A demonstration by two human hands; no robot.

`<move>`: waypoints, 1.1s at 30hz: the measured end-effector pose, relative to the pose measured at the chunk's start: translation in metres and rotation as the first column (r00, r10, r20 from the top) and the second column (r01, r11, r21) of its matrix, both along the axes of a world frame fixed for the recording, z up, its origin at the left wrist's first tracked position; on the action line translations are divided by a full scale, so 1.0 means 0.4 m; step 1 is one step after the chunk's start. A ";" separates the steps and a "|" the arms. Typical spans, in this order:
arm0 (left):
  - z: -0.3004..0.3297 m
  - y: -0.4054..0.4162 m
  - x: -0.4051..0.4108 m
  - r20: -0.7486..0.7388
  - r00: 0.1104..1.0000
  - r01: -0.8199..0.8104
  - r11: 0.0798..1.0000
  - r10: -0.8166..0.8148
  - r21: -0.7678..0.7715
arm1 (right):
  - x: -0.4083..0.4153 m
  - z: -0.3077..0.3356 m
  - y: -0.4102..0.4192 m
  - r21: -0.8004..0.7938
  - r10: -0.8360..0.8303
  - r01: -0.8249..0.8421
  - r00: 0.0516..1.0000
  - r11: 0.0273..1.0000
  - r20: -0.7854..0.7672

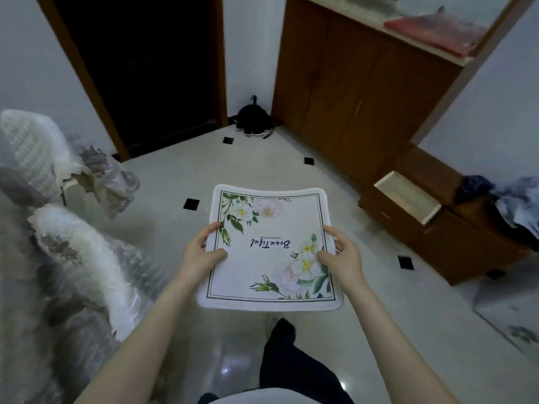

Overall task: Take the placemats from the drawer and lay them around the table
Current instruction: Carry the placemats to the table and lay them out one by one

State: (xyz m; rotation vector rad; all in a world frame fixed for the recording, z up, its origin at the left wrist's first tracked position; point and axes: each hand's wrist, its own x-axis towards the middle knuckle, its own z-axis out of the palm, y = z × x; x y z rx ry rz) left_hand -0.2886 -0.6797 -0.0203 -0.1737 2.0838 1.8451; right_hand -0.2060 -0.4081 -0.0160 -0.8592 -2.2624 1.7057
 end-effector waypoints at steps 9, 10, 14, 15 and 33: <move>0.054 0.061 -0.304 -0.017 0.920 -0.391 0.920 0.391 0.015 | -0.584 0.041 0.092 -0.024 0.377 -0.378 0.926 0.926 -0.011; 0.058 0.056 -0.327 -0.013 0.905 -0.426 0.905 0.426 0.016 | -0.639 0.044 0.085 -0.025 0.416 -0.416 0.909 0.909 -0.012; 0.056 -0.001 -0.417 -0.043 0.835 -0.550 0.835 0.549 -0.014 | -0.840 0.047 0.010 -0.041 0.553 -0.553 0.833 0.832 -0.018; 0.054 -0.024 -0.445 -0.049 0.815 -0.578 0.816 0.577 -0.016 | -0.889 0.044 -0.017 -0.051 0.581 -0.581 0.814 0.812 -0.024; 0.125 -0.542 -0.979 -0.138 0.548 -0.827 0.559 0.825 0.053 | -1.643 0.127 -0.654 -0.067 0.823 -0.831 0.556 0.552 -0.121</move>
